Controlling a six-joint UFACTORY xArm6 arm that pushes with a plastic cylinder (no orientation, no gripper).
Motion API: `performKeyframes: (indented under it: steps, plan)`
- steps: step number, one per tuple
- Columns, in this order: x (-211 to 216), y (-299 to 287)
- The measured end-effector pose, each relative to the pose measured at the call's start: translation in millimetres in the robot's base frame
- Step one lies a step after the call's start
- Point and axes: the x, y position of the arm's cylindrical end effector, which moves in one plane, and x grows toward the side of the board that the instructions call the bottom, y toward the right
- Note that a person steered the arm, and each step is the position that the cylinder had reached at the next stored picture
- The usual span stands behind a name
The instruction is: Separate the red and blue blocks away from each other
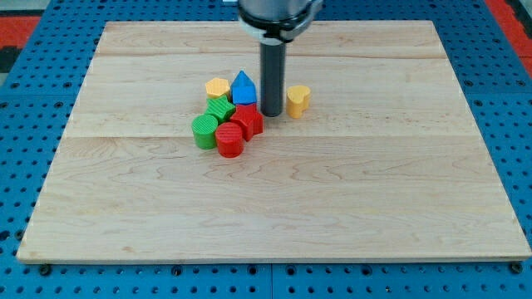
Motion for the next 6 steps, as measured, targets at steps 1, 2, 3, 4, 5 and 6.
performKeyframes:
  steps: [1, 2, 3, 4, 5, 6]
  plan:
    - [7.0, -17.4]
    - [22.0, -17.4]
    - [28.7, -37.8]
    - [-2.9, -50.0]
    - [-40.1, -45.9]
    - [-72.7, -35.4]
